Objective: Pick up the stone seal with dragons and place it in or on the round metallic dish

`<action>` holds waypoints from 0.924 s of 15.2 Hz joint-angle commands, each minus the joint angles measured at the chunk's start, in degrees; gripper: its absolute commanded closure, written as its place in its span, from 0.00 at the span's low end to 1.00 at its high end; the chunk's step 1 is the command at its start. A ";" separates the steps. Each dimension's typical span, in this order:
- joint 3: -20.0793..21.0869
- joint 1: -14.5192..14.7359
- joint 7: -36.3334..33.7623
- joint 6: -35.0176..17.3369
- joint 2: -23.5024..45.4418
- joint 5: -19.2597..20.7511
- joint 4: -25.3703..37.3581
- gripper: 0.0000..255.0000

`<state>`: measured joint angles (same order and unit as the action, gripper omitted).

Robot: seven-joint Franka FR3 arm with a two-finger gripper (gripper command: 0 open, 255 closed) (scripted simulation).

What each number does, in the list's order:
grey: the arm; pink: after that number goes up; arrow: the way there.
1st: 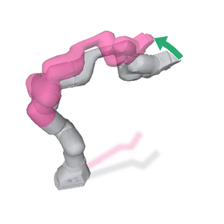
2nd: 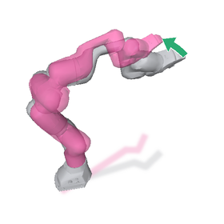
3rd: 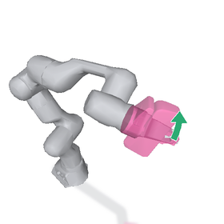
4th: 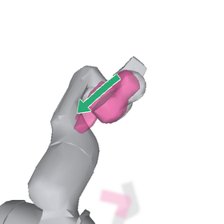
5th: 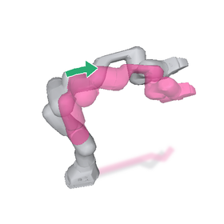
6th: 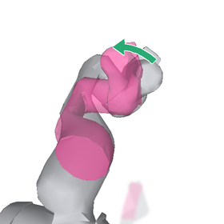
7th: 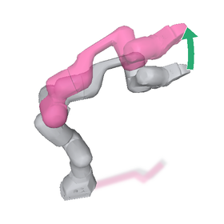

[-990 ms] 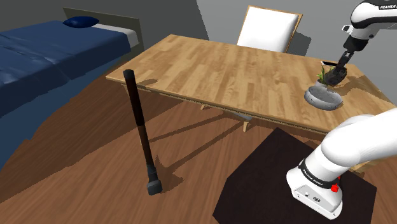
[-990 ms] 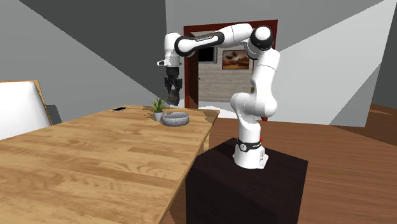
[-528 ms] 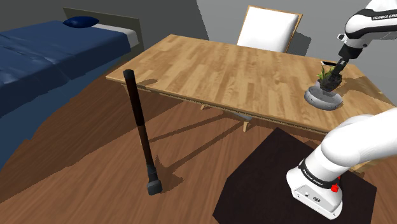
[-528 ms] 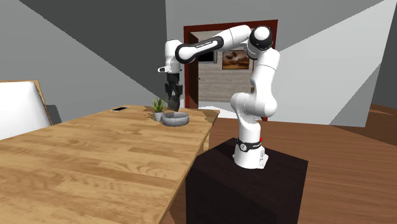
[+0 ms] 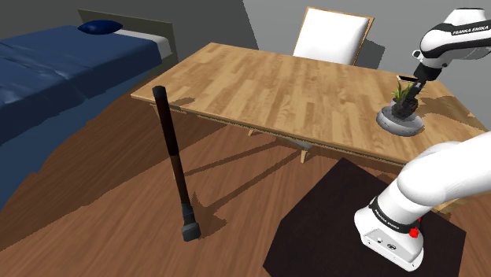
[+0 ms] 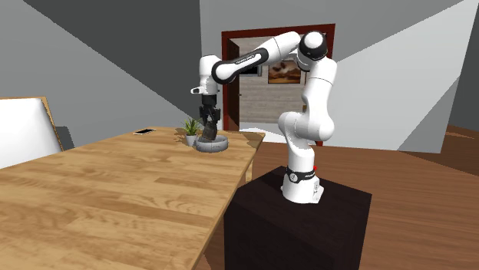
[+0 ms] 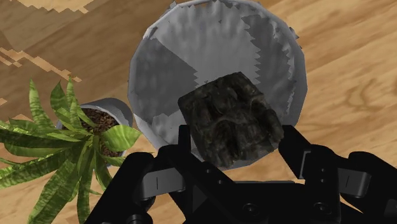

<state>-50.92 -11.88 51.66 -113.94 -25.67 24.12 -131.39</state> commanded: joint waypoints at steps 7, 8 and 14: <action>-0.06 0.04 0.01 -0.13 0.07 -0.02 -0.03 0.00; -0.06 0.04 0.01 -0.13 0.07 -0.02 -0.03 0.00; 3.18 -0.30 -0.12 7.48 -1.93 -0.70 5.47 0.00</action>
<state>-48.79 -11.76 51.77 -108.35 -26.61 23.24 -126.71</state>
